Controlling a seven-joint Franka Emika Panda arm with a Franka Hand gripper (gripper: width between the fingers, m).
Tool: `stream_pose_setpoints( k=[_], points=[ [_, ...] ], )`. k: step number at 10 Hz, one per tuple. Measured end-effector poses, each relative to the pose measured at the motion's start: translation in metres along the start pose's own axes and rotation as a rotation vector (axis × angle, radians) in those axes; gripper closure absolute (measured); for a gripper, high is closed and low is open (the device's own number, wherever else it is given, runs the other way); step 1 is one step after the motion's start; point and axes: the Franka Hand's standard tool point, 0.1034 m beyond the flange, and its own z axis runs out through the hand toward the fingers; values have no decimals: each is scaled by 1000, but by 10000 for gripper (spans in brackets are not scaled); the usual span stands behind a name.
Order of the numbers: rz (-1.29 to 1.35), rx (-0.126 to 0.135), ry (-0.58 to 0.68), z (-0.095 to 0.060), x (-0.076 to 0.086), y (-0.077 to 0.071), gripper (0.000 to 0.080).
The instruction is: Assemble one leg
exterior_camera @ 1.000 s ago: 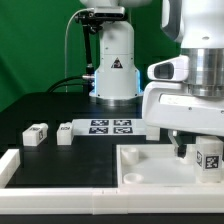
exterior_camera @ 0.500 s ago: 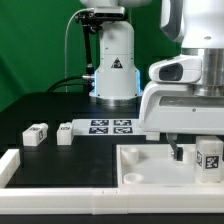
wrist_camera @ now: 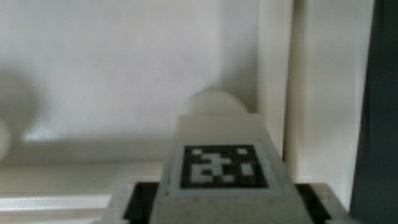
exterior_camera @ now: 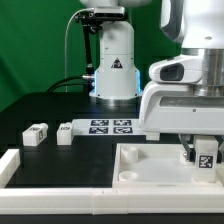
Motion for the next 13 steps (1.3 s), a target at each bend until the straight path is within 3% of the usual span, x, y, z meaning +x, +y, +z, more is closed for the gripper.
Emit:
stream_pose_setpoints(
  k=[4,10,13],
  points=[
    [389,-10,1,1,0,8,526],
    [1035,-191,-12,-2,-17,60,510],
    [1075,-209,-19,-1,-20,64,503]
  ],
)
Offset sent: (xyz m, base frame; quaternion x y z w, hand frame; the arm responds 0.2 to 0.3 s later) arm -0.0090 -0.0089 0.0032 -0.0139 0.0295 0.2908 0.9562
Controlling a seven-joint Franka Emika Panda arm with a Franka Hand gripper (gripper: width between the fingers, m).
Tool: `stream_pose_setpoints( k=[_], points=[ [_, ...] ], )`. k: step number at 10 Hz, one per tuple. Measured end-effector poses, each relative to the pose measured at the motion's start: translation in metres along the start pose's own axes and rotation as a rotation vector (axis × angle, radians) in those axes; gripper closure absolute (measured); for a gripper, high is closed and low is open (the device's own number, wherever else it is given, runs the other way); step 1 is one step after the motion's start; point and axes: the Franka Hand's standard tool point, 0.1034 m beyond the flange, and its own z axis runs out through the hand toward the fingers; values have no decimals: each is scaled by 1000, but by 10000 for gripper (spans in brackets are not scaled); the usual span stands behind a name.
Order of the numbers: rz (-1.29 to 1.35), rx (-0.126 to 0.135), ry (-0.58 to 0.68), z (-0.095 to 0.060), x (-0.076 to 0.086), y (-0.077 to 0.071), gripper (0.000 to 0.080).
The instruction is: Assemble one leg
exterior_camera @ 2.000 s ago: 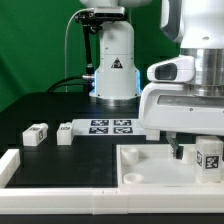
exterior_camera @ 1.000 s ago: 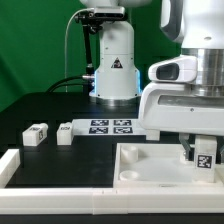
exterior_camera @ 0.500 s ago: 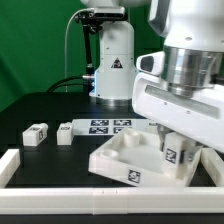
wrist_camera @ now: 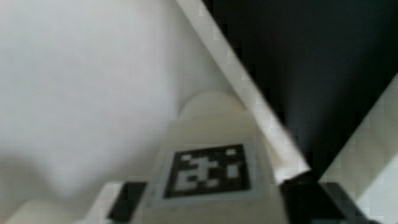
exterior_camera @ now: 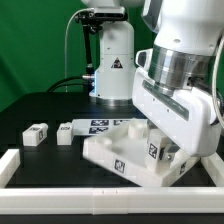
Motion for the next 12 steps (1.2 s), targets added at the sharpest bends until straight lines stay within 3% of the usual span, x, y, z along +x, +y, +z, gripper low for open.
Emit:
stream_pose_setpoints(
  k=[1,2,3,12],
  points=[
    [0,0,0,0,0,0,306],
    [0,0,0,0,0,0,306],
    [0,0,0,0,0,0,184],
    [0,0,0,0,0,0,150]
  ],
)
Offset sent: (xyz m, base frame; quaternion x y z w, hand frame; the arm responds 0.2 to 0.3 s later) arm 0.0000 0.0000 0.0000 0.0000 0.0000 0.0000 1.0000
